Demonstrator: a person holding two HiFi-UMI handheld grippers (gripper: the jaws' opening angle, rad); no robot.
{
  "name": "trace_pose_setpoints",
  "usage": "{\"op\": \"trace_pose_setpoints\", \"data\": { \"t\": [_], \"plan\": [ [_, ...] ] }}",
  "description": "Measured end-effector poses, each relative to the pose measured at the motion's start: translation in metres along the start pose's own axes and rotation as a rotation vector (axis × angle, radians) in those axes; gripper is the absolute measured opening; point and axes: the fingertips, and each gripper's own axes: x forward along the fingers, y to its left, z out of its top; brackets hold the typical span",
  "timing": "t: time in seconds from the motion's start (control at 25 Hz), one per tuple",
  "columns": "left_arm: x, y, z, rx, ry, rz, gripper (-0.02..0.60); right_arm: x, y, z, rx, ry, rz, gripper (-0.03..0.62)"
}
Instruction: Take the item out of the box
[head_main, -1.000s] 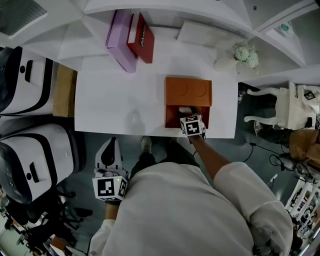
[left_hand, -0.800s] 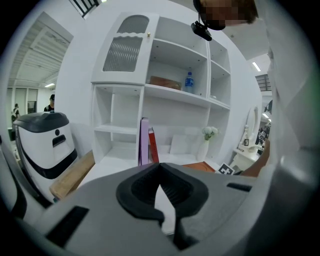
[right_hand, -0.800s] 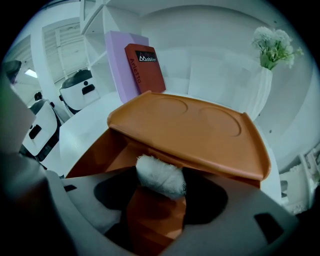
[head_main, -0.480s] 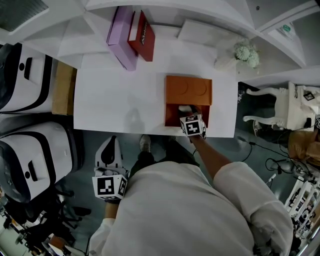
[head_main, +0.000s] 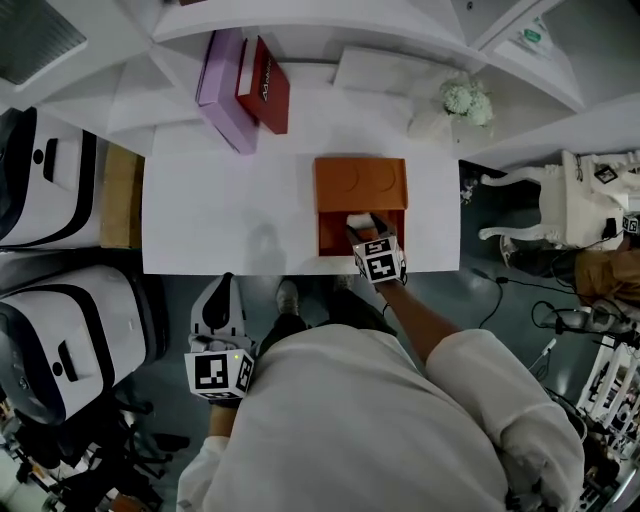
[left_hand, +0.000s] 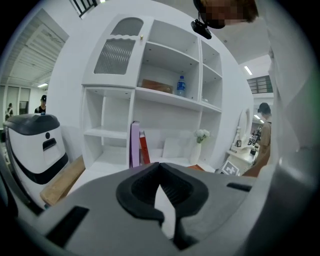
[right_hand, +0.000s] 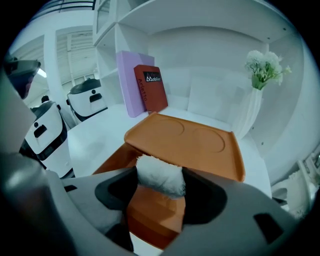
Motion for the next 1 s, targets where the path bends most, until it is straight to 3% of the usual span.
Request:
{"op": "trace_pose_setpoints", "data": {
  "t": [1.0],
  "plan": [
    [0.01, -0.064, 0.026, 0.089, -0.071, -0.191, 0.008, -0.138, 0.009, 0.072, 0.002, -0.361, -0.054, 0.293]
  ]
}}
